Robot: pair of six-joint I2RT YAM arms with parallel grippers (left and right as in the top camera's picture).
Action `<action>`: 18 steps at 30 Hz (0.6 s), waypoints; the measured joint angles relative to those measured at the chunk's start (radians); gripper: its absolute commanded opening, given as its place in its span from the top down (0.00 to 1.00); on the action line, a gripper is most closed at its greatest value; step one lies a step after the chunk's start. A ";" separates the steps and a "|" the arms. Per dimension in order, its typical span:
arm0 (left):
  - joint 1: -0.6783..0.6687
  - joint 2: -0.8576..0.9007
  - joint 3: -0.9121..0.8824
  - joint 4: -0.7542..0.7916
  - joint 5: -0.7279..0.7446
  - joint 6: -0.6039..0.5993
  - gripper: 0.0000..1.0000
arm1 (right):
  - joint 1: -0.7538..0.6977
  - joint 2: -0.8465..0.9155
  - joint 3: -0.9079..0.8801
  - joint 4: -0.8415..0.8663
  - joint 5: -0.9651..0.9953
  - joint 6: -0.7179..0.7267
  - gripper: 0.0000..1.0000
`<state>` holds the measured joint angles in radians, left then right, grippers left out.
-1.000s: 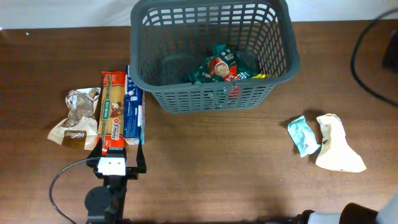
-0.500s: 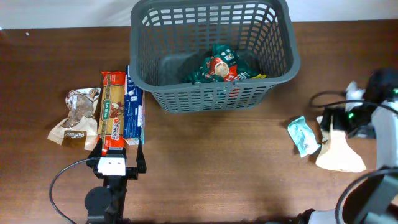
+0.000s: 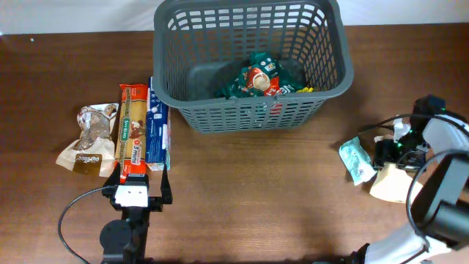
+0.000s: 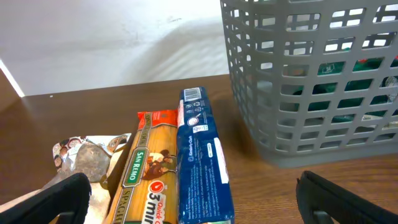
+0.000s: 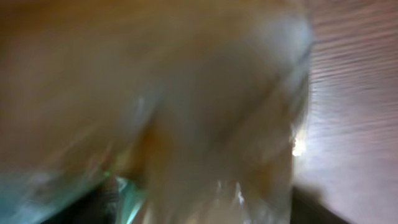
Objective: Pack container
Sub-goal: 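Move the right gripper down and grasp the beige translucent bag, then carry the beige bag with the right gripper into the basket, release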
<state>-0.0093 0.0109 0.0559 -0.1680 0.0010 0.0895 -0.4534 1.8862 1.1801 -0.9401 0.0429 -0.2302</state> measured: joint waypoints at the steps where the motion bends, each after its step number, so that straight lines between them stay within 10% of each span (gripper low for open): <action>1: 0.000 0.000 0.000 0.000 0.000 0.000 0.01 | 0.000 0.026 0.000 0.007 0.001 0.006 0.96; 10: 0.000 0.000 0.000 0.000 0.000 0.000 0.01 | -0.003 0.063 0.097 -0.022 -0.068 0.075 0.97; 18: 0.000 0.000 0.000 0.000 0.000 0.000 0.01 | 0.010 0.077 0.739 -0.274 -0.266 0.106 0.96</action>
<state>-0.0093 0.0109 0.0559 -0.1677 0.0010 0.0895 -0.4435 1.9633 1.9186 -1.2140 -0.2230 -0.1246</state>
